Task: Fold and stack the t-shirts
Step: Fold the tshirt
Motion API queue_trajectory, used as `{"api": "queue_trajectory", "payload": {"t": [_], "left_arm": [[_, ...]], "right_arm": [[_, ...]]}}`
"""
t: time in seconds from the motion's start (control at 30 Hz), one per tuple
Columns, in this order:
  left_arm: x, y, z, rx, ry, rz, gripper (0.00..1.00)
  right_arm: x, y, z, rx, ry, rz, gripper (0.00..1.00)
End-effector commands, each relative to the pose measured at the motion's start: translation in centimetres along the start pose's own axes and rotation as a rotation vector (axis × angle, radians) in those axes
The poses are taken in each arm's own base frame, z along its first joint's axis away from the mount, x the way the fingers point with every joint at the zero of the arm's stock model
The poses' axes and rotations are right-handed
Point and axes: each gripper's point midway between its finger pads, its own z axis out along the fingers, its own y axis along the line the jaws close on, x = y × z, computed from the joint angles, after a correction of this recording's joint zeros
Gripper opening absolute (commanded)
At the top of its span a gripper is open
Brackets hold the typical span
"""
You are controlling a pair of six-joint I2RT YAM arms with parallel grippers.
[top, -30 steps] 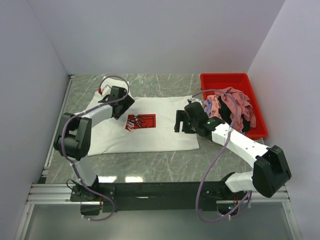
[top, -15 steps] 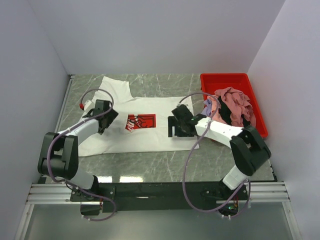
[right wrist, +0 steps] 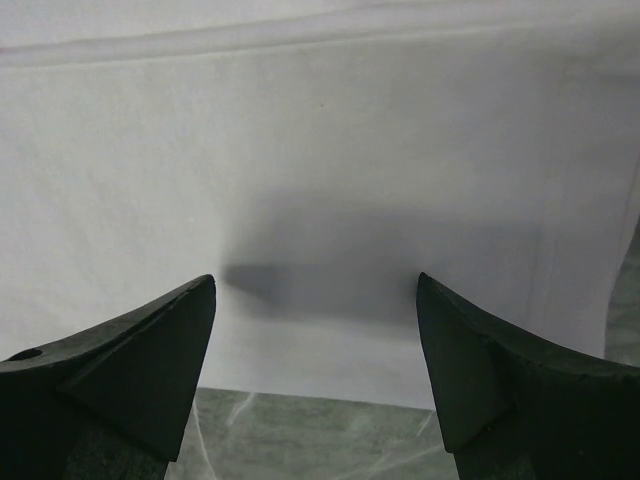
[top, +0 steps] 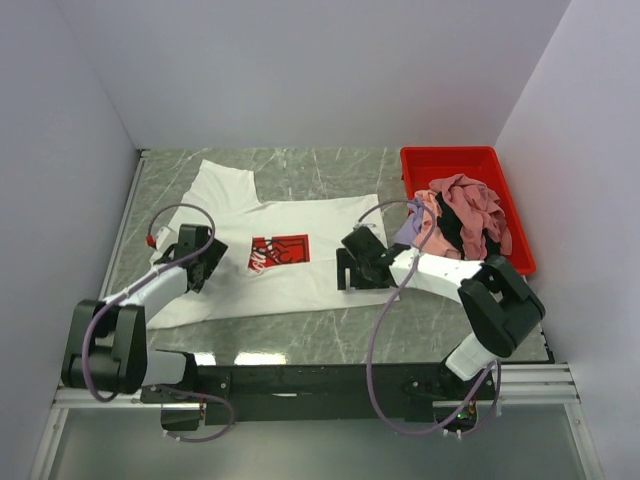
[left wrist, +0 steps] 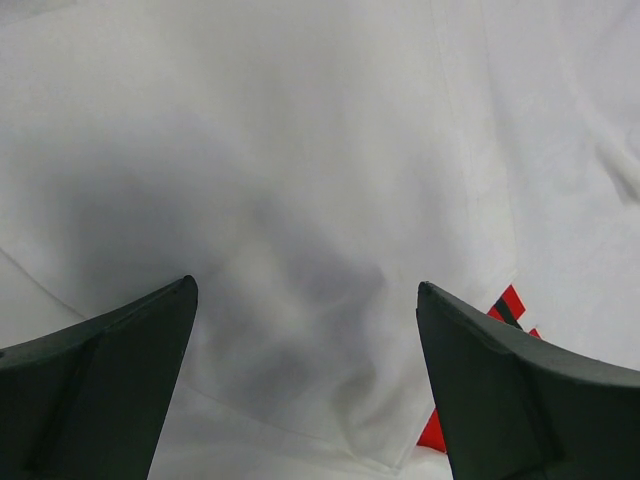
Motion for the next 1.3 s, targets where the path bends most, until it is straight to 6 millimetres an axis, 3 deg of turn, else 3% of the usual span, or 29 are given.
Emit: {"api": "queue_trajectory", "payload": {"t": [0.0, 0.07, 0.13, 0.23, 0.3, 0.4, 0.5, 0.53, 0.63, 0.67, 0.73, 0.77, 0.8, 0.83, 0.93, 1.0, 1.03, 1.07, 1.13, 1.2, 1.23, 1.27], "left_arm": [[3.5, 6.9, -1.3, -0.192, 0.108, 0.001, 0.99], [3.3, 7.2, -2.1, -0.186, 0.096, -0.018, 1.00], [3.1, 8.8, -2.8, -0.235, 0.080, -0.024, 0.99], [2.9, 9.8, -3.7, -0.250, 0.058, -0.044, 0.99], [2.5, 9.5, -4.2, -0.226, 0.049, -0.055, 0.99], [1.6, 7.6, -4.9, -0.152, 0.039, -0.045, 0.99], [-0.6, 5.6, -6.0, -0.125, -0.014, -0.046, 0.99], [-1.3, 4.9, -6.3, -0.115, -0.032, -0.049, 0.99], [-4.5, 0.8, -7.6, -0.042, -0.092, -0.034, 0.99], [-6.3, -1.6, -8.0, -0.008, -0.132, -0.047, 0.99], [-7.9, -3.5, -8.4, -0.002, -0.157, -0.052, 1.00], [-9.2, -5.5, -8.5, 0.007, -0.172, -0.054, 1.00], [-10.1, -6.2, -8.3, -0.004, -0.196, -0.057, 0.99], [-10.8, -6.9, -8.0, -0.008, -0.206, -0.049, 1.00], [-13.4, -10.6, -6.4, 0.002, -0.202, -0.037, 0.99], [-15.1, -12.7, -4.5, -0.016, -0.199, -0.018, 1.00], [-14.6, -12.9, -2.0, -0.054, -0.163, 0.023, 1.00], [-16.5, -14.8, -1.9, -0.028, -0.184, 0.005, 1.00], [-16.9, -15.7, 0.0, -0.054, -0.165, 0.046, 0.99], [-18.9, -16.6, 3.5, -0.094, -0.165, 0.047, 0.99], [-17.6, -15.3, 6.8, -0.170, -0.110, 0.095, 0.99], [-19.8, -17.6, 6.5, -0.131, -0.138, 0.075, 0.99]], "right_arm": [[3.7, -0.4, -1.1, -0.001, 0.069, 0.021, 0.88], [4.8, -0.1, -1.8, -0.025, 0.078, 0.014, 0.88], [6.1, 0.2, -2.2, -0.036, 0.096, 0.007, 0.88], [6.7, 0.7, -2.9, -0.056, 0.104, 0.004, 0.87], [6.5, 1.1, -3.5, -0.063, 0.086, 0.007, 0.87], [5.3, 2.0, -4.6, -0.095, 0.043, 0.030, 0.88], [2.5, 2.9, -6.6, -0.121, -0.036, 0.038, 0.89], [0.1, 3.2, -7.7, -0.108, -0.110, 0.052, 0.91], [-4.4, 3.0, -10.2, -0.102, -0.223, 0.084, 0.96], [-5.4, 3.0, -10.8, -0.116, -0.243, 0.086, 0.96], [-8.4, 2.2, -12.0, -0.129, -0.298, 0.146, 0.97], [-9.2, 2.0, -12.4, -0.135, -0.308, 0.154, 0.97], [-9.9, 1.5, -12.6, -0.126, -0.318, 0.156, 0.97], [-11.5, 0.7, -13.3, -0.118, -0.351, 0.181, 0.97], [-13.7, -0.4, -14.2, -0.118, -0.392, 0.203, 0.97], [-15.1, -1.7, -14.2, -0.094, -0.413, 0.220, 0.97], [-15.6, -2.1, -14.2, -0.082, -0.419, 0.231, 0.97], [-16.0, -2.7, -14.1, -0.067, -0.423, 0.244, 0.97], [-16.2, -3.2, -13.7, -0.054, -0.419, 0.247, 0.98], [-16.2, -3.7, -13.2, -0.037, -0.411, 0.246, 0.98], [-16.0, -3.9, -12.7, -0.025, -0.398, 0.246, 0.98], [-15.7, -4.3, -12.3, -0.015, -0.385, 0.246, 0.97]]}}
